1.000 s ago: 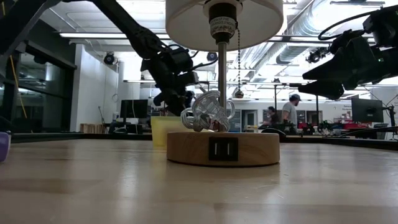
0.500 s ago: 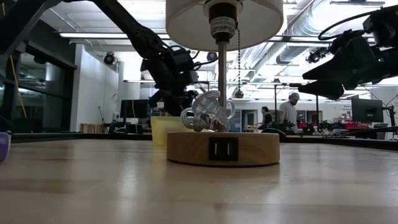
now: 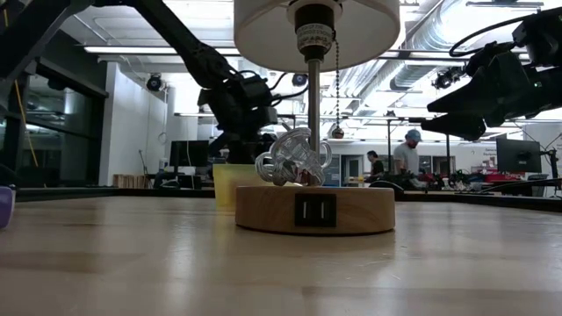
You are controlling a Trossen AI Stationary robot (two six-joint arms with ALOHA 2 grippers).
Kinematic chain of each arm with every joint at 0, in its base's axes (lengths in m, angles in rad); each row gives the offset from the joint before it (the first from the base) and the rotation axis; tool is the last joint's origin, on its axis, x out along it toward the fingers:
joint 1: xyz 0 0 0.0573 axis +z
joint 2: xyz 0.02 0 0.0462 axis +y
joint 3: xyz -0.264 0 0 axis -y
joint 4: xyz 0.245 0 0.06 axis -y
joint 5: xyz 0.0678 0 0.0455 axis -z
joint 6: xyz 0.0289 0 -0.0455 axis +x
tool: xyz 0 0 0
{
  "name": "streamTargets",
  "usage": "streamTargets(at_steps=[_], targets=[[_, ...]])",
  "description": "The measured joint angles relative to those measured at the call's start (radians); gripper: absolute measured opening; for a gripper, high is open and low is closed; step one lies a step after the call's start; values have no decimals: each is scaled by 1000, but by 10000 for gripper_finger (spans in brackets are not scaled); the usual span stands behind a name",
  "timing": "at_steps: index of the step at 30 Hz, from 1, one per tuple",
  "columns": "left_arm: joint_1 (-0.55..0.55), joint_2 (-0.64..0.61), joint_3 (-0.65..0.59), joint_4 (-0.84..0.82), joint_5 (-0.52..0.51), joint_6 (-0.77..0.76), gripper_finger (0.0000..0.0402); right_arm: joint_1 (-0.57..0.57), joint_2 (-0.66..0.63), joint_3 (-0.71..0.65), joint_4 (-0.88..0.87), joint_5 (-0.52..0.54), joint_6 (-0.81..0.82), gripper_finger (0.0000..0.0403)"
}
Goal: Pick & Place Office items
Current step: Put the purple charger adapter into the yellow bin
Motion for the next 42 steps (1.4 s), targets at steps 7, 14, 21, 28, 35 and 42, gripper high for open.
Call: streamTargets(at_steps=[7, 14, 21, 28, 35, 42], targets=[[0, 0, 0, 2, -1, 0, 168, 0, 0, 0, 0, 0, 0, 325], [0, -1, 0, 3, -1, -1, 169, 0, 0, 0, 0, 0, 0, 325], [16, -49, 0, 3, 42, -4, 169, 0, 0, 0, 0, 0, 0, 325], [40, -127, 0, -13, 51, -9, 170, 0, 0, 0, 0, 0, 0, 325], [48, -185, 0, -58, 51, -28, 170, 0, 0, 0, 0, 0, 0, 325], [48, -192, 0, -111, 53, -76, 170, 0, 0, 0, 0, 0, 0, 325]])
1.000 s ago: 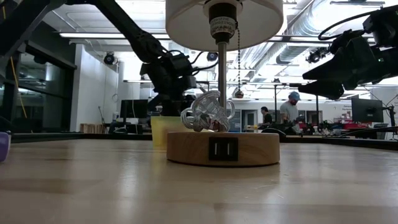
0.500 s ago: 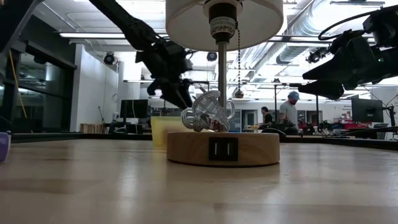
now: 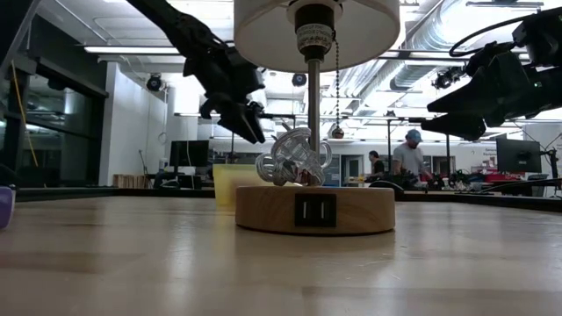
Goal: Pick & Place Office items
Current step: Put the purple charger adapter into the yellow bin
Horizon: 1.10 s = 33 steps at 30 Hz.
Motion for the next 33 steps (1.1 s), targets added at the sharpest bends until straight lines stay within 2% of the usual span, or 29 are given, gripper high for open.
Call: streamTargets(at_steps=[8, 33], targets=[[26, -19, 0, -91, 3, -62, 170, 0, 0, 0, 0, 0, 0, 325], [169, -168, 0, -589, -9, -85, 170, 0, 0, 0, 0, 0, 0, 325]])
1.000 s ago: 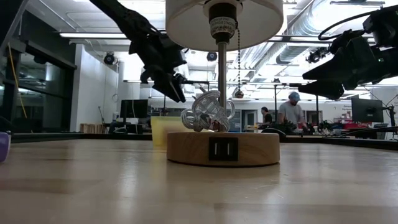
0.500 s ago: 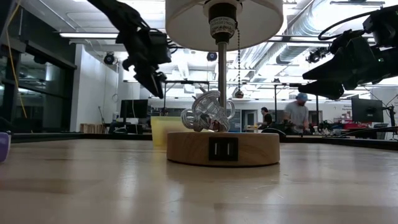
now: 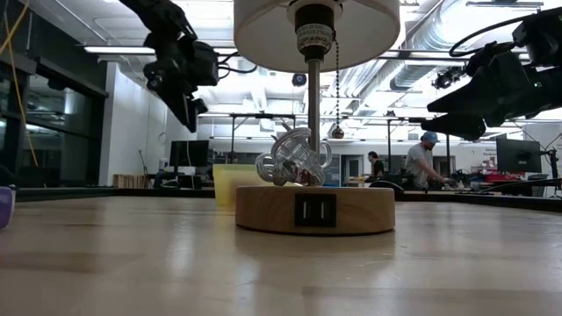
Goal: Pick & Place Office items
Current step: Put the purple charger adapter into the yellow bin
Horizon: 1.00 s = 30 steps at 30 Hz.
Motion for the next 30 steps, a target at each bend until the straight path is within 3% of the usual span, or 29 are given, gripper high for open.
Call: streamTargets(at_steps=[11, 18, 24, 30], targets=[[4, -71, -13, -71, -15, -76, 170, 0, 0, 0, 0, 0, 0, 325], [-48, -200, -122, -52, -48, -169, 170, 0, 0, 0, 0, 0, 0, 325], [-140, -347, -258, 7, -59, -276, 170, 0, 0, 0, 0, 0, 0, 325], [-311, -461, -349, 57, -133, -446, 170, 0, 0, 0, 0, 0, 0, 325]])
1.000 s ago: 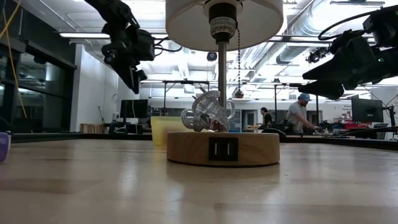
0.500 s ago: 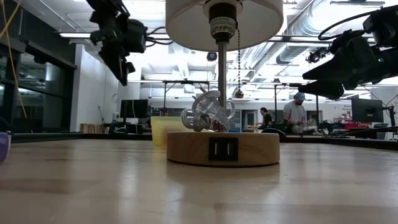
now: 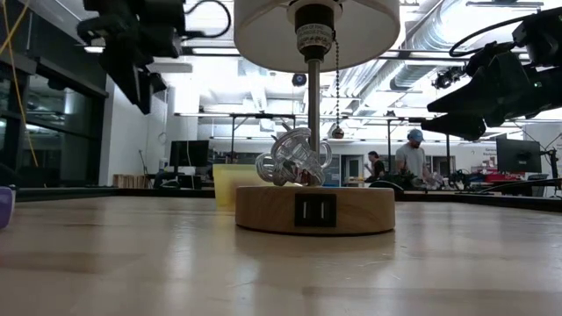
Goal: Pick & Place Office items
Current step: Put the purple charger adapter into the yellow bin
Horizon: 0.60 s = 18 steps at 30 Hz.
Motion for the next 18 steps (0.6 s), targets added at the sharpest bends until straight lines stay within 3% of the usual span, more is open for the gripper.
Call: streamTargets(at_steps=[18], targets=[[-722, -25, -22, 22, -395, -740, 170, 0, 0, 0, 0, 0, 0, 325]])
